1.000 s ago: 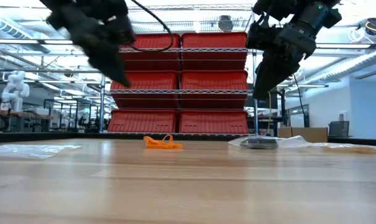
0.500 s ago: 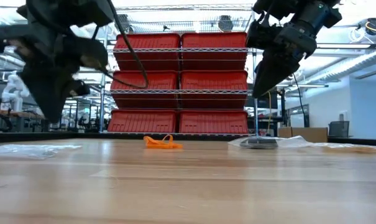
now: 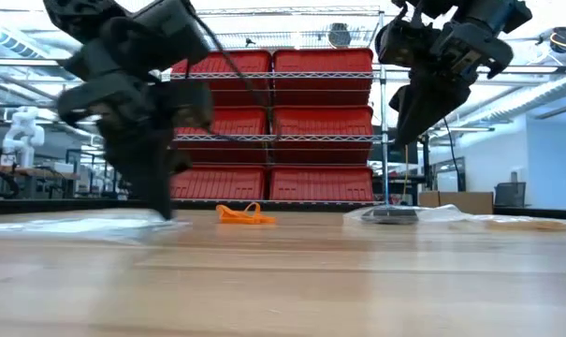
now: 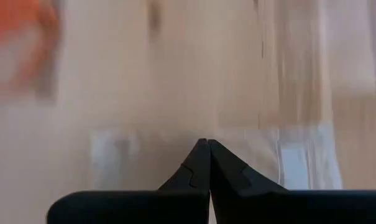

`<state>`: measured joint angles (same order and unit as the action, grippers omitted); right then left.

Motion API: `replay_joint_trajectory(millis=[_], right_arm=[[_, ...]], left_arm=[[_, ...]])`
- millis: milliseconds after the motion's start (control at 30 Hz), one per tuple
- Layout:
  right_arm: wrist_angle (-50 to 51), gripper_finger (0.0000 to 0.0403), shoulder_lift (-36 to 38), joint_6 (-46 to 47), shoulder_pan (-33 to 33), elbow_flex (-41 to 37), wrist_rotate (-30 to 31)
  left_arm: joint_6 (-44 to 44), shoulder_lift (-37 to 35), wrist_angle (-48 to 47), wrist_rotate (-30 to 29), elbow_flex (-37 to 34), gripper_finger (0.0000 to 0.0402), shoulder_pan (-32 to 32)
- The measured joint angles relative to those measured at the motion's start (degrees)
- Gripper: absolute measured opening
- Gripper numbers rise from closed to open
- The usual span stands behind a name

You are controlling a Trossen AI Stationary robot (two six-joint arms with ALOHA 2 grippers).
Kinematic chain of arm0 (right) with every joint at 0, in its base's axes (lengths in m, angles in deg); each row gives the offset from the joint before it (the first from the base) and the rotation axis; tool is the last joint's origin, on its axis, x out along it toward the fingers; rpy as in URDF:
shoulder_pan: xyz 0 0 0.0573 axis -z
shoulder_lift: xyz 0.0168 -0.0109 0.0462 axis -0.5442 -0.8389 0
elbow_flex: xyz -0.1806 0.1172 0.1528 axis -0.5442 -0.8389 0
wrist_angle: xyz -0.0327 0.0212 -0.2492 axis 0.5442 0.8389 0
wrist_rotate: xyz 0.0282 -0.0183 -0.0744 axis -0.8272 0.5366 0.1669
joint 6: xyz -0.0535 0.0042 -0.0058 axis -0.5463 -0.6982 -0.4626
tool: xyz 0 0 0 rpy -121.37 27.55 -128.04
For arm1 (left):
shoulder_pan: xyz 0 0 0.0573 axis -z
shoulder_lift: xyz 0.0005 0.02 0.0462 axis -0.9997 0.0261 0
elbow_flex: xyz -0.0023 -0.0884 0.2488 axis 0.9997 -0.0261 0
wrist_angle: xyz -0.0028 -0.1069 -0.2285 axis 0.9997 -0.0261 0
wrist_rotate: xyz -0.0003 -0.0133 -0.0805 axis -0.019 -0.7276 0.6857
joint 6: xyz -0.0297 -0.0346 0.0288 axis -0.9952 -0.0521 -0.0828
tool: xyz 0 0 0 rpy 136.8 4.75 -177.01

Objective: Sort rubber bands
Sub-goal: Open the transparent zip bag

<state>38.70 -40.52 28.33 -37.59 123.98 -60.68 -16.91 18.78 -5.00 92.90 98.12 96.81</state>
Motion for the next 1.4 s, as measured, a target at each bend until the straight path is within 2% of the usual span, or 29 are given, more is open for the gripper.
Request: replay_joint_trajectory(millis=[200, 233, 333, 433, 500, 667, 767, 900, 1100, 1400], right_arm=[[1.2, 0.0000, 0.0, 3.2, -3.3, 0.0, 0.0], [1.2, 0.0000, 0.0, 3.7, -3.9, 0.0, 0.0], [1.2, 0.0000, 0.0, 5.1, -5.8, 0.0, 0.1], [1.1, 0.0000, 0.0, 6.7, -7.3, 0.0, 1.1], [1.1, 0.0000, 0.0, 7.9, -8.4, 0.0, 1.8], [1.2, 0.0000, 0.0, 11.1, -11.2, 0.0, 1.9], [1.2, 0.0000, 0.0, 12.4, -13.2, 0.0, 1.9], [1.6, 0.0000, 0.0, 14.4, -15.4, 0.0, 1.9], [1.6, 0.0000, 0.0, 17.1, -18.9, 0.0, 3.3], [1.6, 0.0000, 0.0, 22.3, -23.9, 0.0, 4.2]], left_arm=[[2.6, 3.9, 11.7, 0.3, 0.2, 0.0000, -2.7], [3.2, 4.3, 10.8, 0.9, 0.8, 0.0000, -2.8], [4.5, 4.0, 0.4, 0.9, 4.5, 0.0000, -1.7], [5.5, 2.6, -13.5, -2.5, 8.8, 0.0000, 1.2], [4.8, 1.7, -19.4, -4.4, 11.1, 0.0000, 2.9], [-1.8, 1.4, -27.8, -4.3, 12.2, 0.0000, 7.7], [-5.4, 2.7, -29.0, -3.9, 12.1, 0.0000, 11.0], [-8.9, 4.4, -25.8, -3.3, 12.1, 0.0000, 13.9], [-11.6, 7.9, -17.1, -3.8, 12.2, 0.0000, 14.7], [-8.3, 14.2, 2.4, -3.9, 12.4, 0.0000, 13.0]])
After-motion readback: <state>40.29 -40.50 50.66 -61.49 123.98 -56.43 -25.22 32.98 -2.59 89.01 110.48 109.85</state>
